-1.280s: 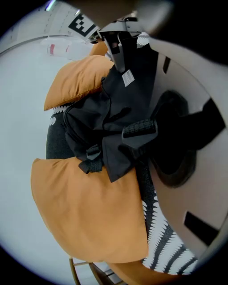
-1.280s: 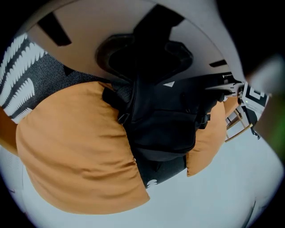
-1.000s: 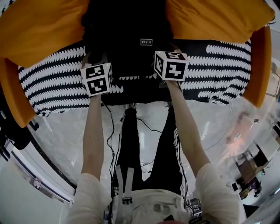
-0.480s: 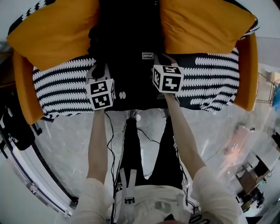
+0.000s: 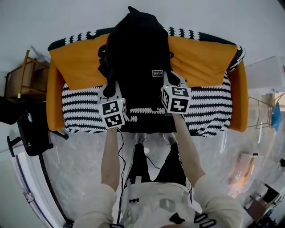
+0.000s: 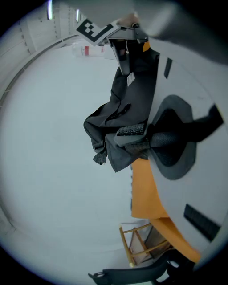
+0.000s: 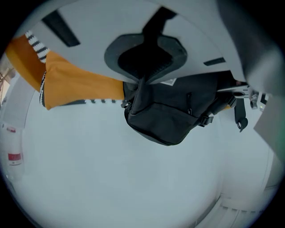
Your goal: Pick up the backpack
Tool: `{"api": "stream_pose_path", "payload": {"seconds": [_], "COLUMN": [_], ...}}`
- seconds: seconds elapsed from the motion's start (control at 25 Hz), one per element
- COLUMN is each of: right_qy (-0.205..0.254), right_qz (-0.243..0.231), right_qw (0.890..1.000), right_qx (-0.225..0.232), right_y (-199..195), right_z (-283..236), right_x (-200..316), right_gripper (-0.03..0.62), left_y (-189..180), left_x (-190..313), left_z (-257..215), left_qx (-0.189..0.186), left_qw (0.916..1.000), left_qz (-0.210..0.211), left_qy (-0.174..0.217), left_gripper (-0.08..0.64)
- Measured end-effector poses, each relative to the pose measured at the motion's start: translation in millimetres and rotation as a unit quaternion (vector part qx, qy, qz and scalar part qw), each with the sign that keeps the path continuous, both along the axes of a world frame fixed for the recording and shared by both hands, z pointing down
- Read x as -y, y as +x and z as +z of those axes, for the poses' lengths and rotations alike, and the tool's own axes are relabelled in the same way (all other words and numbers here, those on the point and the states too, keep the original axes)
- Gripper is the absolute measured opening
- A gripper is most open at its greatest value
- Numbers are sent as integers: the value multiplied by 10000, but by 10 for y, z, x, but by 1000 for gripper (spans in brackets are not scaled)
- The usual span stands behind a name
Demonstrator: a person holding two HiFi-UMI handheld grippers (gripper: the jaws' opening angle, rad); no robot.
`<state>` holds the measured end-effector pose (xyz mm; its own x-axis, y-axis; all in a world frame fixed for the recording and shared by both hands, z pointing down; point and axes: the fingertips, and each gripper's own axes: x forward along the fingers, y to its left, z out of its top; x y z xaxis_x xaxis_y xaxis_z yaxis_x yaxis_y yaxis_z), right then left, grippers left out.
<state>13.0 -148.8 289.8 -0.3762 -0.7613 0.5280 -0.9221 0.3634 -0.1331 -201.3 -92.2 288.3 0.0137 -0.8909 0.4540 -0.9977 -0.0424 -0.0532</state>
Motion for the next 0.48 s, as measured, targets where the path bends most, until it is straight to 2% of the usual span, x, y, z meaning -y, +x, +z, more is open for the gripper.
{"api": "stream_pose_path", "payload": {"seconds": [0.24,0.48], "right_qy": [1066,1864], "right_qz": [7,135], "right_qw": [9941,9810], "right_qx": [221,513], "right_y": [15,252], "right_z": [-1666,-2669], "right_x": [-144,-578], "right_gripper": [20,20], "left_y": [16,247], "left_x": [-137,-524], "left_z": [-1639,-2681], "left_qx": [308,641], "left_qw": [9936,9790], "left_qz": [-122,-105], "left_qy": [1082,1932], "left_gripper": [42,42]}}
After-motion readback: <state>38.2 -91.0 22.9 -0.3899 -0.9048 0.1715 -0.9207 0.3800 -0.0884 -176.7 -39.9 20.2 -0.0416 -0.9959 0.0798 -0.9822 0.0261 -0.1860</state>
